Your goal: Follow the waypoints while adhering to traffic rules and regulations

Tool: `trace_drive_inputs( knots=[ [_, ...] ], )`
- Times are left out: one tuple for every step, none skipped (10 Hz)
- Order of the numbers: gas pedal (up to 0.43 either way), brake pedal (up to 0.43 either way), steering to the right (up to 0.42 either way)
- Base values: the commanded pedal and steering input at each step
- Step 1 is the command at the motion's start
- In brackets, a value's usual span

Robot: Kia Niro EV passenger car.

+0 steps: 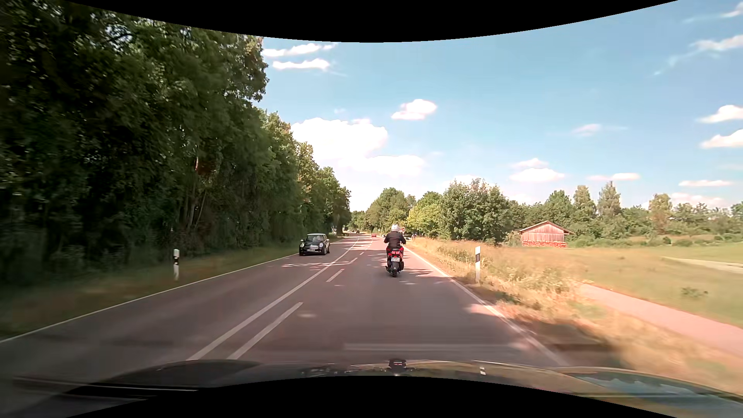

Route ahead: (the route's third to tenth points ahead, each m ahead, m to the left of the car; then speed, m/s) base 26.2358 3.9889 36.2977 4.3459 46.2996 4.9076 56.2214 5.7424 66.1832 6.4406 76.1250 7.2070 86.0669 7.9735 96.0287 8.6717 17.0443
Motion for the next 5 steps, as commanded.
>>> trace_drive_inputs(
  knots=[
    [0.177,0.012,-0.005],
    [0.177,0.012,-0.005],
    [0.177,0.006,-0.005],
    [0.177,0.012,-0.005],
    [0.177,0.012,-0.004]
  ],
)
